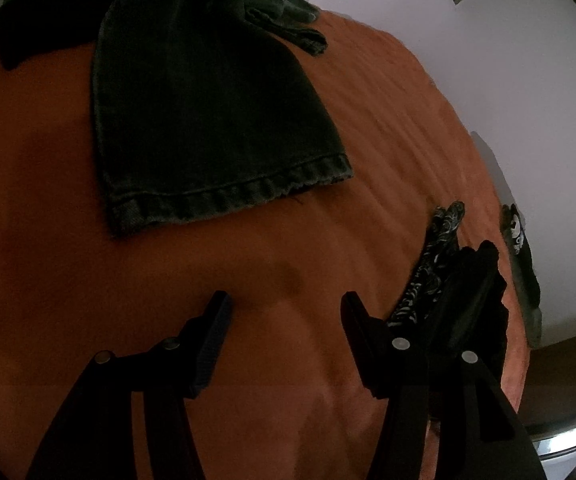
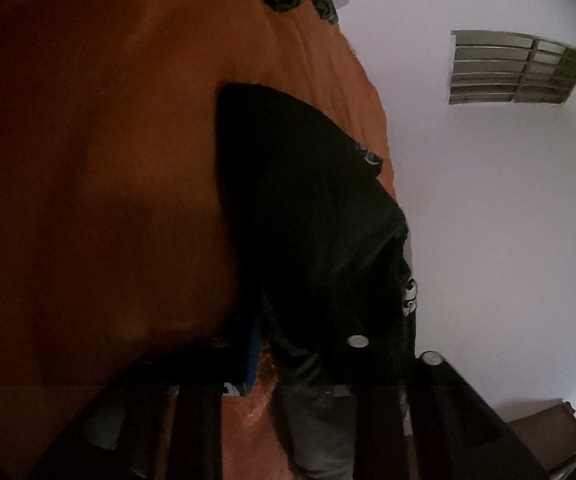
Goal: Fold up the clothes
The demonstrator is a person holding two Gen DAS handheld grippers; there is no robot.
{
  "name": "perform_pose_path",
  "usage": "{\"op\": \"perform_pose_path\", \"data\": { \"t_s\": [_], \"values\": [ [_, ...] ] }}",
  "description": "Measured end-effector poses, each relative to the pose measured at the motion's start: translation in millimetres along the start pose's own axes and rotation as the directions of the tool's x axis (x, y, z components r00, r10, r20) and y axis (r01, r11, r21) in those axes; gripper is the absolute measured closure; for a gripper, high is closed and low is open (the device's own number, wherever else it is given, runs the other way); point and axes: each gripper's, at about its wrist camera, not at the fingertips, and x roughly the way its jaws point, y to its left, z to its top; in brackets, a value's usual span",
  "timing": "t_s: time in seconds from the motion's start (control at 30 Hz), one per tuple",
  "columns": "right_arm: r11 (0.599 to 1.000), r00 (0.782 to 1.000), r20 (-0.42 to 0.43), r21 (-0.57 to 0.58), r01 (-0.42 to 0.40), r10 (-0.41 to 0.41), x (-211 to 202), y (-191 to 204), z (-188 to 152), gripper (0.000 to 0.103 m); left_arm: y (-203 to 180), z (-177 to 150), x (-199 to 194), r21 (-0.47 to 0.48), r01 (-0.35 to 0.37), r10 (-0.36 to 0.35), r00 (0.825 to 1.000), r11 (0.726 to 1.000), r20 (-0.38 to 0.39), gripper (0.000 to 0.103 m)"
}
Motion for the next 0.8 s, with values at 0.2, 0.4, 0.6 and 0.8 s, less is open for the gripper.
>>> {"op": "perform_pose_path", "data": {
  "t_s": [0.2,0.4,0.6,0.8],
  "values": [
    [1.0,1.0,0.01,0.019,-0.006,0.006,-11.1,-12.5,-7.2,0.097,3.9,3.1,2.4,-0.021,0.022,-0.023,1.0,1.0,-0.008,0.045],
    [0.987,0.989,0.078,-0.094,0.129,-0.122,-3.2,7.6,8.5,0.059,-0.3,1.9,7.0,-0.002,0.005,-0.005,1.0,1.0,-0.007,0.045],
    [0.998,0.997,0.04,0.007,0.068,-0.068,25.8,-9.5,37.6,0.059,-0.4,2.8,6.5,0.011,0.008,-0.008,1.0,1.0,-0.01,0.045],
    [0.979,0.994,0.04,0.177,-0.104,0.099,25.8,-48.1,47.8,0.096,3.3,5.3,-0.6,0.031,0.061,-0.06,0.998,0.998,-0.024,0.045]
  ]
}}
